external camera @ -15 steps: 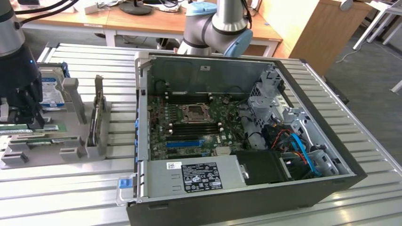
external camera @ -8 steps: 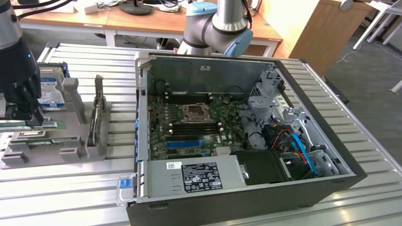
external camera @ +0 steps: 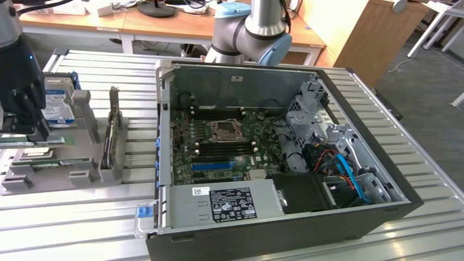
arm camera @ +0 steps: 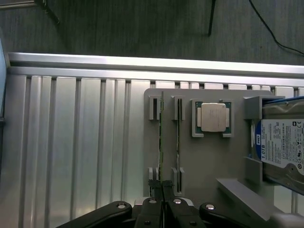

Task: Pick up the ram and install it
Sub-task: 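Pick up the ram and move it above insertion slot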

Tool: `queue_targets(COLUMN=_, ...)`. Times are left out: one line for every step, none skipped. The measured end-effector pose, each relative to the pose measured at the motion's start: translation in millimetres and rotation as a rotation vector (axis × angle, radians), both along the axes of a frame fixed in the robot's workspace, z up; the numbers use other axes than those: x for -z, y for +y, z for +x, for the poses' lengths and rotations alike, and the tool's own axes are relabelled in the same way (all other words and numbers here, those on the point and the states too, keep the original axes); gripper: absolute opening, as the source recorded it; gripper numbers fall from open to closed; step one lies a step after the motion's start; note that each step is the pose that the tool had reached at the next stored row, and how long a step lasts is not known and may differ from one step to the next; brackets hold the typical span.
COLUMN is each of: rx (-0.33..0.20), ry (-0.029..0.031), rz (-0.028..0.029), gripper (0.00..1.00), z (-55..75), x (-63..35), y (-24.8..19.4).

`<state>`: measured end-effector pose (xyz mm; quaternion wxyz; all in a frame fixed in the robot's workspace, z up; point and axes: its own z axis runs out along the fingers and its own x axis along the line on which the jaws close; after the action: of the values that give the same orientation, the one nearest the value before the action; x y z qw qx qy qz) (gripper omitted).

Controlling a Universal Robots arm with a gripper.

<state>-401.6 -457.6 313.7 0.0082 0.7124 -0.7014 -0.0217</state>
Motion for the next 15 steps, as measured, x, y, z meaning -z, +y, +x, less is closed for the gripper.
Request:
queue_targets(rx=0.000, ry=0.0000, rz=0.0000, gripper=0.12, z=0.1, x=-1.1, y=0.0)
queue_targets(rx=0.000, ry=-0.0001, rz=0.0001, gripper=0.12, z=0.1, x=-2.0, y=0.0)
queue_targets(rx=0.000, ry=0.0000, rz=0.0001, gripper=0.12, z=0.2, x=-2.9, y=0.0)
queue_targets(rx=0.000, ry=0.0000, rz=0.0001, gripper=0.12, z=0.3, x=-3.7, y=0.0)
queue_targets(rx=0.000, ry=0.0000, rz=0.0000, gripper=0.12, z=0.3, x=-4.8, y=0.0)
queue_targets(rx=0.000, ry=0.0000, rz=0.0001, gripper=0.12, z=0.4, x=-5.9, y=0.0)
queue_targets(rx=0.000, ry=0.0000, rz=0.0000, gripper=0.12, z=0.5, x=-7.0, y=0.0)
queue_targets(rx=0.000, ry=0.0000, rz=0.0001, gripper=0.12, z=0.6, x=-8.1, y=0.0)
queue_targets(rx=0.000, ry=-0.0001, rz=0.0001, gripper=0.12, z=0.6, x=-9.3, y=0.0)
queue_targets(rx=0.000, ry=0.0000, rz=0.0001, gripper=0.12, z=0.7, x=-10.7, y=0.0)
queue_targets(rx=0.000, ry=0.0000, rz=0.0001, gripper=0.12, z=0.7, x=-12.1, y=0.0)
queue_targets(rx=0.000, ry=0.0000, rz=0.0000, gripper=0.12, z=0.8, x=-13.4, y=0.0)
queue_targets(rx=0.000, ry=0.0000, rz=0.0001, gripper=0.12, z=0.8, x=-14.6, y=0.0)
queue_targets(rx=0.000, ry=0.0001, rz=0.0001, gripper=0.12, z=0.9, x=-15.9, y=0.0)
queue_targets(rx=0.000, ry=0.0000, rz=0.0001, gripper=0.12, z=1.0, x=-17.1, y=0.0)
